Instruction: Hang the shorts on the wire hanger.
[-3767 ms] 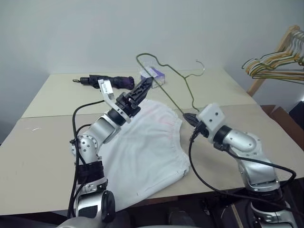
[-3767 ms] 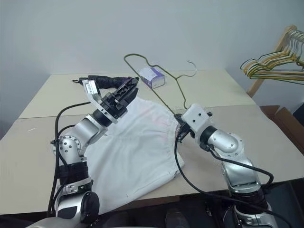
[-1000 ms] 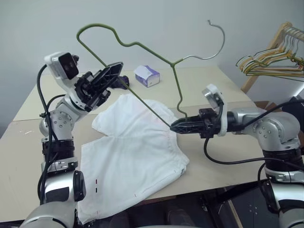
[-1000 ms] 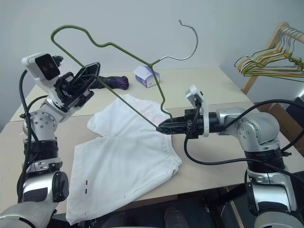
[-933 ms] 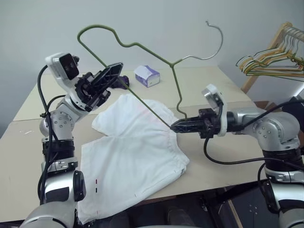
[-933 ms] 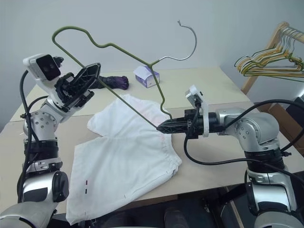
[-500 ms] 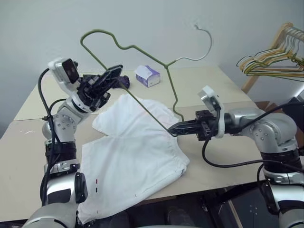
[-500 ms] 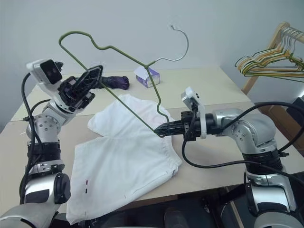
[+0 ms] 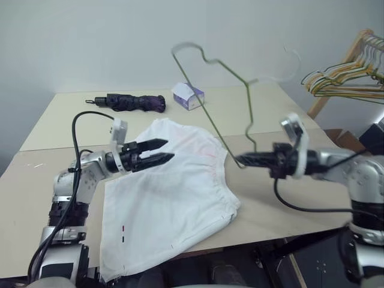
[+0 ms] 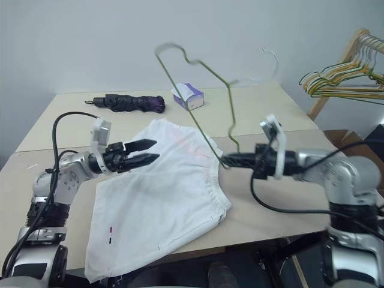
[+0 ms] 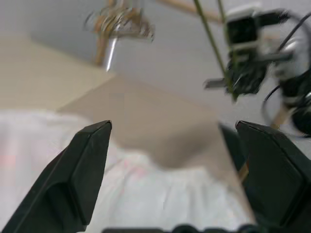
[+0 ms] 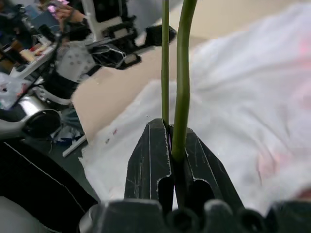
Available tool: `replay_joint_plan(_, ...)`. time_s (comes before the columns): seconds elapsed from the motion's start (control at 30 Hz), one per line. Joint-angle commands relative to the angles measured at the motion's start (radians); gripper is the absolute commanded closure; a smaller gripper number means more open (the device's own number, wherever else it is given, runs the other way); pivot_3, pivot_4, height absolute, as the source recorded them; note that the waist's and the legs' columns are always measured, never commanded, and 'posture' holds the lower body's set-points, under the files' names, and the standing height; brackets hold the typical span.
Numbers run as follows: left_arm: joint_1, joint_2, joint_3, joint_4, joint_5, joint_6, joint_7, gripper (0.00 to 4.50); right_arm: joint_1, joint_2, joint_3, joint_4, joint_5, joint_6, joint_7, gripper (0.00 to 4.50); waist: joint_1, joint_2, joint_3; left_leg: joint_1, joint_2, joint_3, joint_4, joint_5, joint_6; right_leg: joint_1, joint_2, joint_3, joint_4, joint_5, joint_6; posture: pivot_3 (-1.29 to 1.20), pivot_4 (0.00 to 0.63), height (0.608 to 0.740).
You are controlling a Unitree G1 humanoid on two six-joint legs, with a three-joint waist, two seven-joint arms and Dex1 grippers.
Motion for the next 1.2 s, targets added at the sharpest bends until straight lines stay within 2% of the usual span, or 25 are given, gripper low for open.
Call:
replay_joint_plan(0.03, 0.013, 0.043, -0.042, -0.047, 0.098, -0.088, 0.003, 0.07, 0.088, -0.107, -0.076, -0.024, 0.047, 0.074, 0.027, 4.50, 0.001, 0.000, 0.000, 0.000, 0.000, 0.000, 0.000, 0.000, 0.000, 0.000, 0.000, 0.000, 0.000, 0.000, 0.000, -0.14, 0.000, 0.740)
replay_joint_plan(0.13, 0.055, 0.095, -0.084, -0.092, 0.153, -0.143, -0.047, 0.07, 0.267, -0.242, -0.124, -0.015, 0.053, 0.069, 0.147, 4.50, 0.001, 0.000, 0.000, 0.000, 0.000, 0.002, 0.000, 0.000, 0.000, 0.000, 0.000, 0.000, 0.000, 0.000, 0.000, -0.14, 0.000, 0.740)
replay_joint_plan(0.2, 0.067, 0.109, -0.102, -0.105, 0.172, -0.166, -0.062, 0.07, 0.324, -0.298, -0.129, 0.023, 0.074, 0.084, 0.212, 4.50, -0.003, 0.001, 0.000, 0.000, 0.001, 0.005, 0.000, 0.000, 0.001, 0.000, 0.000, 0.000, 0.000, -0.001, -0.001, -0.14, 0.000, 0.740)
replay_joint_plan(0.37, 0.067, 0.104, -0.120, -0.125, 0.174, -0.167, -0.075, 0.07, 0.431, -0.443, 0.028, 0.162, -0.026, 0.008, 0.429, 4.50, -0.010, 0.001, 0.000, 0.006, 0.001, 0.008, 0.000, 0.000, 0.001, 0.003, 0.000, 0.002, 0.000, -0.002, 0.003, -0.14, 0.000, 0.740)
replay_joint_plan(0.5, 0.066, 0.099, -0.130, -0.132, 0.175, -0.170, -0.078, 0.07, 0.363, -0.424, 0.175, 0.291, -0.146, -0.067, 0.468, 4.50, -0.014, 0.001, 0.000, 0.006, 0.002, 0.009, 0.000, 0.000, 0.001, 0.002, 0.001, 0.004, 0.000, -0.004, 0.006, -0.13, 0.000, 0.740)
replay_joint_plan(0.67, 0.080, 0.108, -0.132, -0.158, 0.174, -0.163, -0.076, 0.07, 0.262, -0.367, 0.275, 0.411, -0.234, -0.099, 0.484, 4.50, -0.008, 0.002, 0.001, 0.005, 0.001, 0.008, 0.000, 0.000, 0.001, 0.001, 0.001, 0.006, 0.000, -0.001, 0.002, -0.11, 0.000, 0.740)
replay_joint_plan(1.1, 0.114, 0.115, -0.115, -0.203, 0.165, -0.158, -0.053, 0.07, 0.185, -0.298, 0.296, 0.464, -0.275, -0.130, 0.548, 4.50, 0.002, 0.003, 0.001, 0.006, 0.001, 0.009, 0.000, 0.000, 0.001, 0.002, 0.001, 0.005, 0.000, -0.001, 0.003, -0.09, 0.000, 0.740)
replay_joint_plan(1.2, 0.123, 0.113, -0.118, -0.207, 0.167, -0.163, -0.046, 0.07, 0.174, -0.307, 0.329, 0.460, -0.290, -0.153, 0.605, 4.50, 0.004, 0.003, 0.001, 0.006, 0.001, 0.009, 0.000, 0.000, 0.001, 0.002, 0.001, 0.005, 0.000, -0.001, 0.003, -0.09, 0.000, 0.740)
